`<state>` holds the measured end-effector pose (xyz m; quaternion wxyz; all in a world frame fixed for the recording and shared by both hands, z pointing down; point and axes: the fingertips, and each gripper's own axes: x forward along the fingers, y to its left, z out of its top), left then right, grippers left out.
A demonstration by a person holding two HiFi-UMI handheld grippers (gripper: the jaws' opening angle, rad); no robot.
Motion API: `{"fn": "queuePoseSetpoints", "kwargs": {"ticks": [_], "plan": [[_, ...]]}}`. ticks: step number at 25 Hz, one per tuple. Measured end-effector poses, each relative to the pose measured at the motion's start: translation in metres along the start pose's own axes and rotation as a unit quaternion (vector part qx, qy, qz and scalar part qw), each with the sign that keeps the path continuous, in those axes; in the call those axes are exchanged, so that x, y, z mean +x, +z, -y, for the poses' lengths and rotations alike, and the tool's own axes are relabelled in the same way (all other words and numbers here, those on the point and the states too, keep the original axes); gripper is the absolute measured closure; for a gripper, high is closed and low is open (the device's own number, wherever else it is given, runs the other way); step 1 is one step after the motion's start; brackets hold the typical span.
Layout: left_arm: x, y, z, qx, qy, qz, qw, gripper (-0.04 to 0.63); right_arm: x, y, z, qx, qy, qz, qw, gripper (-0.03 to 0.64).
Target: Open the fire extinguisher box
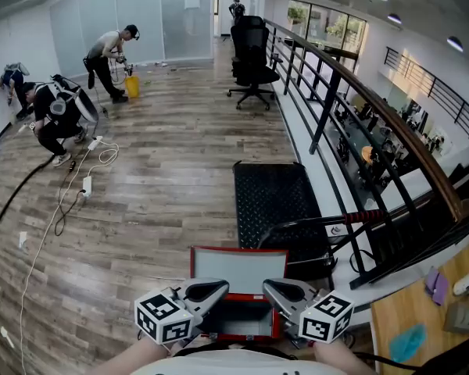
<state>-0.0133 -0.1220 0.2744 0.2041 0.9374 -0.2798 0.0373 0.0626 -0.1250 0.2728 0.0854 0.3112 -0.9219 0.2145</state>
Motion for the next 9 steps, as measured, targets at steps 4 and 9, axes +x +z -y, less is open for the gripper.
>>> {"fn": "queuePoseSetpoints", "kwargs": {"ticks": [4,9], "plan": [[0.0000,0.0007,-0.0014,0.000,0.000,-0.002,1.0000,0.589,0.0011,-0.0008,0.0004,-0.003,0.000,-0.004,1.000,0.607],[0.0009,0.0001,-0.0030,0.000,0.000,-0.002,1.0000,0.589,0.0010,-0.0029,0.0035,0.003,-0.003,-0.004,1.000,0.607]]}}
